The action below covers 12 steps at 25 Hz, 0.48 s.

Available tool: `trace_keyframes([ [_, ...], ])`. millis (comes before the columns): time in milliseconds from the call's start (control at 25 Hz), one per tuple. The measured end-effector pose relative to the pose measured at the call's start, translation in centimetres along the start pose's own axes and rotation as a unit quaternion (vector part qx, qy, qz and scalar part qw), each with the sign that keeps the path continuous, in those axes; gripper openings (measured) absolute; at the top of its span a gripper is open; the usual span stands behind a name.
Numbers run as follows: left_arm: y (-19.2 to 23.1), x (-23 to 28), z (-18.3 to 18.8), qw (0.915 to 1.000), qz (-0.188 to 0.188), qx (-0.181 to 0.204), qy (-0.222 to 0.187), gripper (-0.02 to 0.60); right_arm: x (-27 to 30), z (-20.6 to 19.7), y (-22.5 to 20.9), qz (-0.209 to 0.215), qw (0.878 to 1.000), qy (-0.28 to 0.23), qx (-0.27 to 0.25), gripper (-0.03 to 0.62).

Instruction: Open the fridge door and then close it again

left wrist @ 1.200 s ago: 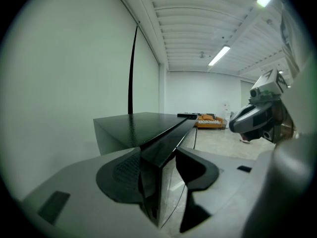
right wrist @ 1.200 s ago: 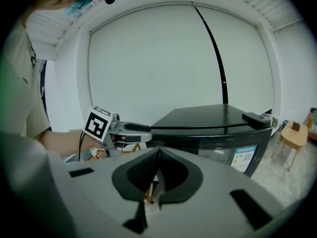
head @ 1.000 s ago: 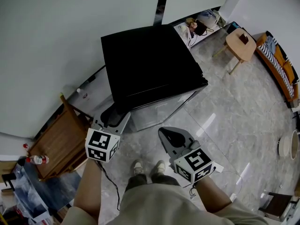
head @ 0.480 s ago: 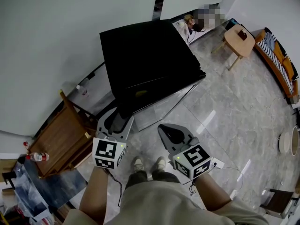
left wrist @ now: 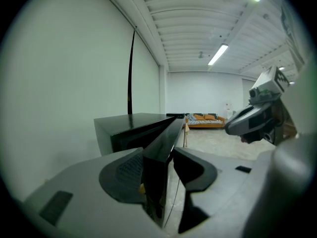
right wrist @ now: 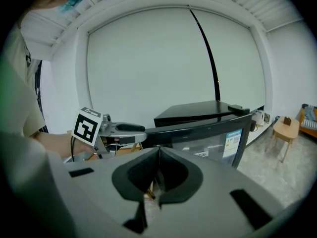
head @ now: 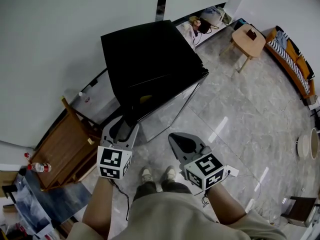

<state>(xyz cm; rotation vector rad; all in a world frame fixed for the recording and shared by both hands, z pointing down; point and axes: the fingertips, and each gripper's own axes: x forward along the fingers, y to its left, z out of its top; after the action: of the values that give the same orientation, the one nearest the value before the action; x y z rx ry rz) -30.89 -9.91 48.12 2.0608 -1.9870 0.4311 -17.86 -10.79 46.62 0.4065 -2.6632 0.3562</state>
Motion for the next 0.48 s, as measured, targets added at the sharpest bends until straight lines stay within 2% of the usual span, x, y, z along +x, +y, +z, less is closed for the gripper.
trace_keyframes([
  [480, -5.4, -3.0, -0.8, 0.9997, -0.025, -0.004, 0.004, 0.172, -3.3, -1.7, 1.3, -0.015, 1.0, -0.003, 0.006, -0.003],
])
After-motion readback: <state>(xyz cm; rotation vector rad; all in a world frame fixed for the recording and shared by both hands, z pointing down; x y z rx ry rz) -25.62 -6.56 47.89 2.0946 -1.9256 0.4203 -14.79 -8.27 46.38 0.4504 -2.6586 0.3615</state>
